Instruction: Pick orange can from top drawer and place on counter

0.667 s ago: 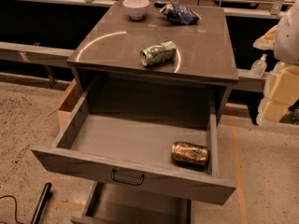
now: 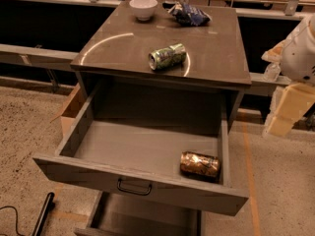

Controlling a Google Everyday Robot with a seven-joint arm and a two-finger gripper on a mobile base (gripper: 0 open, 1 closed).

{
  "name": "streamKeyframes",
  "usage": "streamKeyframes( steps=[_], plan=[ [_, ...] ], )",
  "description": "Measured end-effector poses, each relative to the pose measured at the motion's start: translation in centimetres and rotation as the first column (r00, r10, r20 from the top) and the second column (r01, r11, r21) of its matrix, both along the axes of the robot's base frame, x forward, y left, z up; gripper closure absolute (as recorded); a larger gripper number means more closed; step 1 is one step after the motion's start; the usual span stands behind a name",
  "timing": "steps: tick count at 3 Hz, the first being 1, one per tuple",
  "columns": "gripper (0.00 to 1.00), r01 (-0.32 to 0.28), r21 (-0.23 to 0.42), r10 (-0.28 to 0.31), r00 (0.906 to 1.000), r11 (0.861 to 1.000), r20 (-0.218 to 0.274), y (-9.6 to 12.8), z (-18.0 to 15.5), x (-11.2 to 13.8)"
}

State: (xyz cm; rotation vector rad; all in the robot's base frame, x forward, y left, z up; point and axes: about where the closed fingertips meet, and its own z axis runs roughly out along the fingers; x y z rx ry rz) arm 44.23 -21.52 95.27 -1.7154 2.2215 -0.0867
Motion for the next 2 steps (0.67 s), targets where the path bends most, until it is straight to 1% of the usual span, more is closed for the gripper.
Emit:
streamKeyframes(
  steps=[1,2],
  plan=[
    [0.00,-0.024,0.047,0.024,0.9997,0.999,-0.007,0.9,-4.7,0.5],
    [0.00,-0.072,0.113,0.071,0.9974,0.991,0.006,2.8,-9.3,1.3]
  ],
)
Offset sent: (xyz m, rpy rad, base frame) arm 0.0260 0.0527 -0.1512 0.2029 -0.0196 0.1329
